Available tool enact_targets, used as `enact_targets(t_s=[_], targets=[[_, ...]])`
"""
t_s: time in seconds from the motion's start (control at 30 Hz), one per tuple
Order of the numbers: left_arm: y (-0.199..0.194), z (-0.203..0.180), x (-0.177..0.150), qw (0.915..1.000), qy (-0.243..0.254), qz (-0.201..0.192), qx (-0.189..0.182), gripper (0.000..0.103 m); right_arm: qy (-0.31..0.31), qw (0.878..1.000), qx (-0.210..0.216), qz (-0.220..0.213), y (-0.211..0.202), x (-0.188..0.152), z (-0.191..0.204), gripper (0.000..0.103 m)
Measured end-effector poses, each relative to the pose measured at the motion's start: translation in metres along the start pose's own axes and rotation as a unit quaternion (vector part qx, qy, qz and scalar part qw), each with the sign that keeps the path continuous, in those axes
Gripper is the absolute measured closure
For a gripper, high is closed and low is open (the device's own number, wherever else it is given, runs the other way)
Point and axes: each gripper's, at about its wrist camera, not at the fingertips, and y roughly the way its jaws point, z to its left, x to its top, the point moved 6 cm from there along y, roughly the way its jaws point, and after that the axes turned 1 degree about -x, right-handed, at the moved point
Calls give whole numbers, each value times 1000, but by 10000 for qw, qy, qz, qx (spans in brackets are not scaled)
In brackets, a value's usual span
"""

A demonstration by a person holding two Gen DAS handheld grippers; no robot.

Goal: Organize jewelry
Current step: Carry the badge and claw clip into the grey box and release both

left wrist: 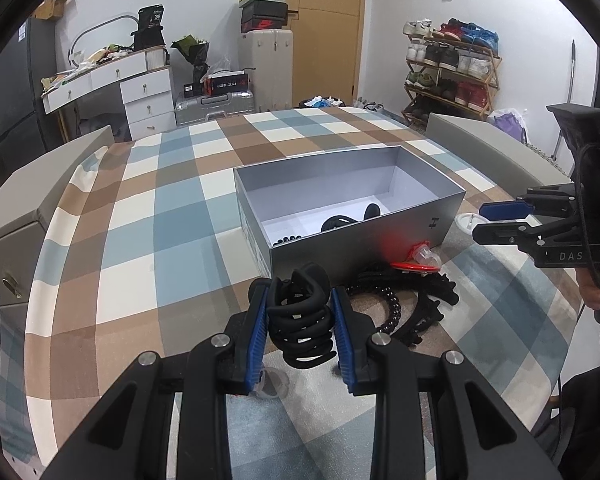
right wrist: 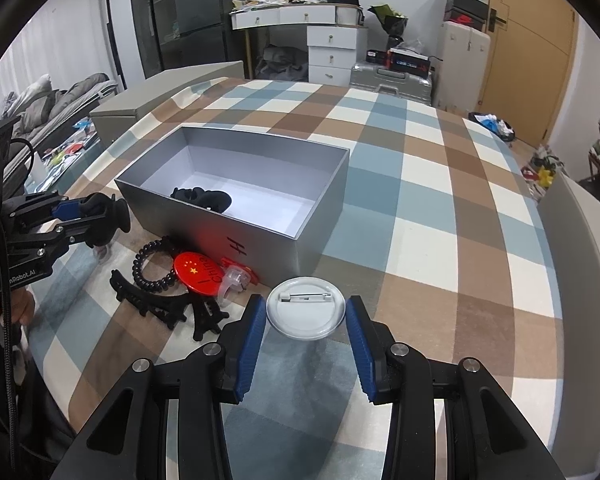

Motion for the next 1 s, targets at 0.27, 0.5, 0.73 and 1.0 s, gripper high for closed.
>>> enact_targets(t_s=[0.27, 0.5, 0.73, 1.0], targets=[[-6, -2, 5, 9999, -6, -109, -39, 78, -85, 10000, 13, -38, -5, 2, 5, 63], [-12, -4, 10, 9997, -5, -235, -63, 78, -140, 9997, 121, -158, -14, 5, 10, 63], [-13, -3, 15, 9993, -119, -348, -93, 78, -96, 9989, 294, -339, -26, 12, 15, 63], [-19, -2, 22, 9981, -196, -578, -53, 78, 215, 9966, 330, -719, -38, 23, 11, 63]])
